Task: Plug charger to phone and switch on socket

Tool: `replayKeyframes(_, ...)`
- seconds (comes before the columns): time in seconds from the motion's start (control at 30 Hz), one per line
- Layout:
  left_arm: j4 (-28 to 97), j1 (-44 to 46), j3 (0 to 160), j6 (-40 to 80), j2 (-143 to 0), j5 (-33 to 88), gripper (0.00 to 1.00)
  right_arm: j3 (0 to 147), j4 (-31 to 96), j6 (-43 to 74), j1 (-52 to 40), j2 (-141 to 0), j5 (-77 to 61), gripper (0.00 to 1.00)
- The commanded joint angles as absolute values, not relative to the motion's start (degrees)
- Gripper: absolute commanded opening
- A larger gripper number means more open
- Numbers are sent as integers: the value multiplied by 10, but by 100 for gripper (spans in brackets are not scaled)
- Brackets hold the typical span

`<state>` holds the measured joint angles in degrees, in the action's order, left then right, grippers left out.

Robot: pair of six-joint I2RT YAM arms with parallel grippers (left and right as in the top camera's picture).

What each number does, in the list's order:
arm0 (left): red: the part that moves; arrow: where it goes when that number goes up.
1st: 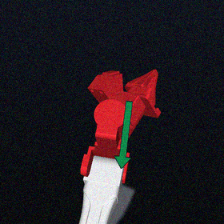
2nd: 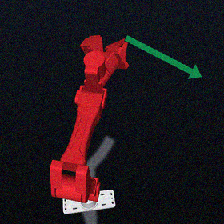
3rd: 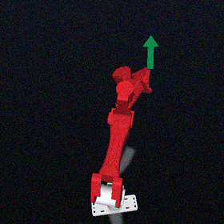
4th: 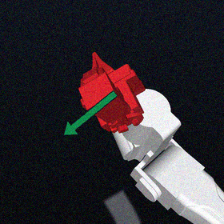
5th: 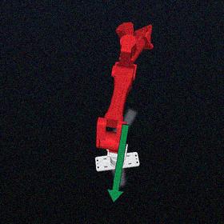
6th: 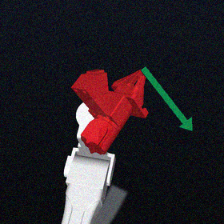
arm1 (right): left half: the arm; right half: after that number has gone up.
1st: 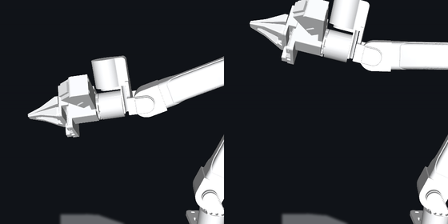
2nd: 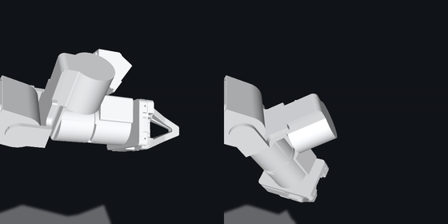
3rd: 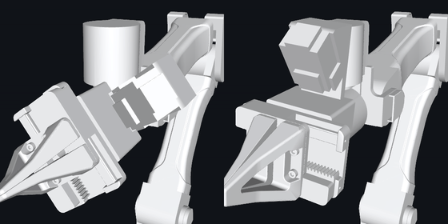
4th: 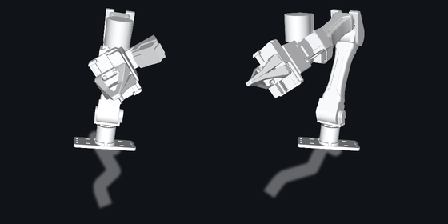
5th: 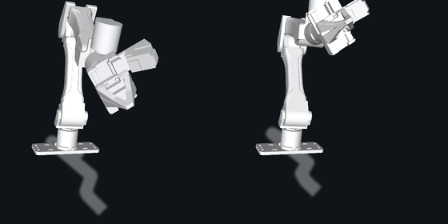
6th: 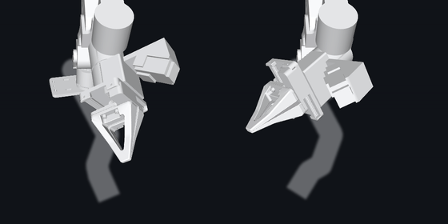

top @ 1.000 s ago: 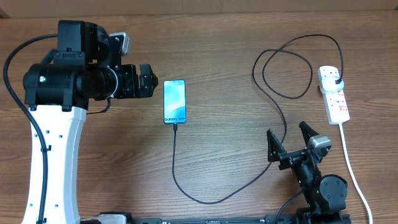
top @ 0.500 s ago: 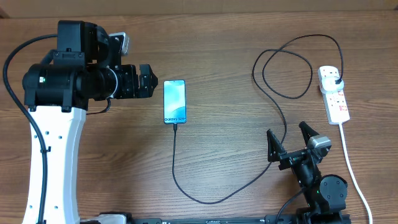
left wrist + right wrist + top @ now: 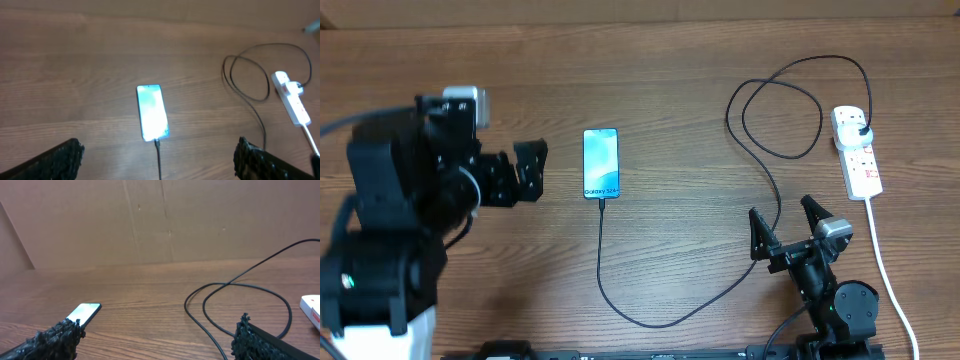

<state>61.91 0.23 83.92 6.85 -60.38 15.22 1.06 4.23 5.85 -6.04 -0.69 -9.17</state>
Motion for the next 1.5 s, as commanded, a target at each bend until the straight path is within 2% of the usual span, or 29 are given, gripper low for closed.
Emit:
replayKeyframes(0.0,568,-4,741,63,-542,166,100,4,39,61,-60,-2,-91,100)
replayKeyframes(0.57,147,-4,308,64,-247,178,100,4,39,61,-60,-2,-91,100)
replayKeyframes(0.8,30,-4,182,42,-160,173,100,4,39,61,-60,-2,-91,100)
replayKeyframes(0.97,-9,-4,121,-2,-104,170,100,4,40,61,-60,-2,-91,100)
replayKeyframes(1.23,-34,-4,70,-3,-49,113,100,4,39,61,-60,-2,-91,100)
replayKeyframes(1.47,-35,-4,40,-9,-28,110,100,4,39,61,-60,-2,-91,100)
